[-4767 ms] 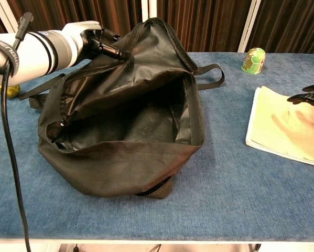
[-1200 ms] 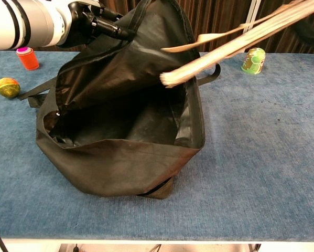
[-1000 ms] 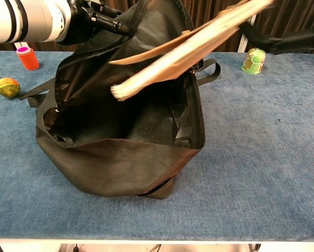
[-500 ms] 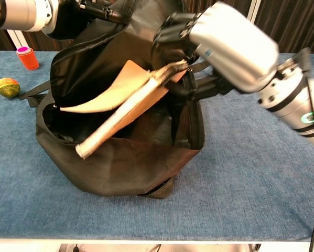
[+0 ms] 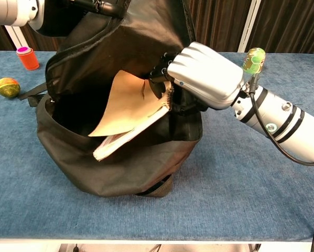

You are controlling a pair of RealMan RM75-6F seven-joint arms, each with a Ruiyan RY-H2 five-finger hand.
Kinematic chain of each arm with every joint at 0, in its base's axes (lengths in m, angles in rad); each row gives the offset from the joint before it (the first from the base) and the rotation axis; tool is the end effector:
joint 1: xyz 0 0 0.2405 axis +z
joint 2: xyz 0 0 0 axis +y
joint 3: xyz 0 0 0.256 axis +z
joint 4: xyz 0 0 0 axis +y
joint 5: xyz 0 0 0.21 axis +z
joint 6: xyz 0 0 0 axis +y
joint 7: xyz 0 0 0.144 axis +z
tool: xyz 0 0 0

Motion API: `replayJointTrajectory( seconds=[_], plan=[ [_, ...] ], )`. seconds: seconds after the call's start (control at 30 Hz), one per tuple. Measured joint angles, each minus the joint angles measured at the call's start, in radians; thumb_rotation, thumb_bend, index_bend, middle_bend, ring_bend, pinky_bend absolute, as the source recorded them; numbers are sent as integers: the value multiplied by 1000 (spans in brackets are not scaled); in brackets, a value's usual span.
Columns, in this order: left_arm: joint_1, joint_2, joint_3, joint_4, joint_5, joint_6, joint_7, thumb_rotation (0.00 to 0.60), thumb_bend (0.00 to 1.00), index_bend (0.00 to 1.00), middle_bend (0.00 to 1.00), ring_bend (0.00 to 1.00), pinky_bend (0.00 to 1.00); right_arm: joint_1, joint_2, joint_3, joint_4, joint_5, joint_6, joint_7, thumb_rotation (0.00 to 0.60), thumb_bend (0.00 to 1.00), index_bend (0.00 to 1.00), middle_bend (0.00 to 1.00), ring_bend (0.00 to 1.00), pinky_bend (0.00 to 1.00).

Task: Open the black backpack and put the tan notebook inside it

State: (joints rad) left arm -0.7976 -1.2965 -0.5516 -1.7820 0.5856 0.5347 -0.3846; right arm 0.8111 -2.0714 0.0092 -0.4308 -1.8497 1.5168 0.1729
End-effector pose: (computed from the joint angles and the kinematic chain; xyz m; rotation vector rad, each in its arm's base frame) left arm -0.0639 0.3695 0.0494 -1.2725 -2.2754 -1.3583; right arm -0.1216 -0.3305 -0.0796 2.0417 -0.1179 1.4556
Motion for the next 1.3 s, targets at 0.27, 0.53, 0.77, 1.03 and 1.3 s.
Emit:
replayJointTrajectory(
  seconds=[0.27,0.53,0.77,1.03,1.3],
  plan=[
    [13,15,4,-19,52,-14,-53,600,468,613,605,510,376,-5,-5,-1,-21,41,-65,-54,600,479,819,568,385,583],
    [12,28,21,-28,78,-11,-82,600,468,612,600,508,376,6,-17,32,-71,115,-168,-150,600,380,634,467,305,487],
    [-2,17,49,4,73,-4,-95,600,468,595,587,496,376,-23,33,39,-200,145,-171,-163,600,94,28,166,60,262],
    [-25,-9,97,43,87,24,-66,600,468,566,557,465,365,-96,191,29,-476,149,-98,-222,600,26,0,110,1,186],
    [-35,6,188,35,204,50,68,600,225,319,392,305,307,-243,468,-43,-764,101,70,-303,600,26,0,151,4,203]
  ],
)
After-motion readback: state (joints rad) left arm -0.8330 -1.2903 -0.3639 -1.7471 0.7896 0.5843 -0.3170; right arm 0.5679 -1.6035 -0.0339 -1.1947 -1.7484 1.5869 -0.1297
